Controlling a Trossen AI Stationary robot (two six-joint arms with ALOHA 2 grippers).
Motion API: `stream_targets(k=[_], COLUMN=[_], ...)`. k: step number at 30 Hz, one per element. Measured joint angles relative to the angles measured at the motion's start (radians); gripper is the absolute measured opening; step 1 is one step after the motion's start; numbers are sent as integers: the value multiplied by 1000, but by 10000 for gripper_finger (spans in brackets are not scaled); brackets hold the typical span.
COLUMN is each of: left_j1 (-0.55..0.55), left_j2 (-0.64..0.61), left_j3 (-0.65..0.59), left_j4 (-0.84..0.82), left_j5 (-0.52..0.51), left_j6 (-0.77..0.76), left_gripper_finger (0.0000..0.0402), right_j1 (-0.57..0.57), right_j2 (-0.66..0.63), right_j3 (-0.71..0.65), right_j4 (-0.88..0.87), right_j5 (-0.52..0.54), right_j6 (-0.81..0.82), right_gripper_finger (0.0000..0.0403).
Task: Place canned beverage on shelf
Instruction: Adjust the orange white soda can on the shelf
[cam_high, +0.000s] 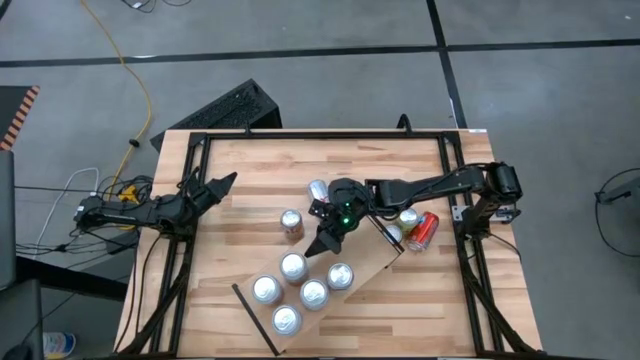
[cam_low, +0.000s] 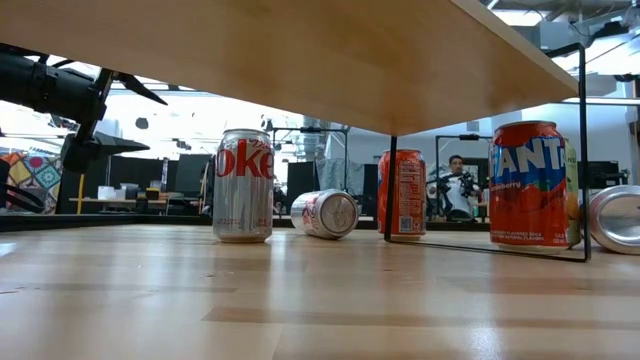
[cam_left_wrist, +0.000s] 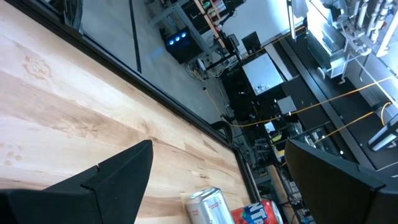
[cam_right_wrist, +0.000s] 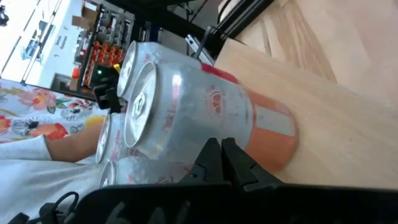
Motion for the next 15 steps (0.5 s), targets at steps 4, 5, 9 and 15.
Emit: stream_targets(k=[4, 5, 9, 15], left_j1=[0, 0, 0, 0], left_j2=[0, 0, 0, 0], left_j3=[0, 0, 0, 0], left_j4=[0, 0, 0, 0], left_j5=[0, 0, 0, 0], left_j6=[0, 0, 0, 0], left_gripper_finger=[351, 351, 351, 351], right_j1=[6, 8, 17, 19], right_j2=[0, 0, 0, 0], right_j3=[0, 0, 0, 0], right_j4=[2, 6, 16, 18], right_j5=[9, 10, 24, 28], right_j6=[8, 8, 11, 15], right_gripper_finger=[0, 0, 0, 0])
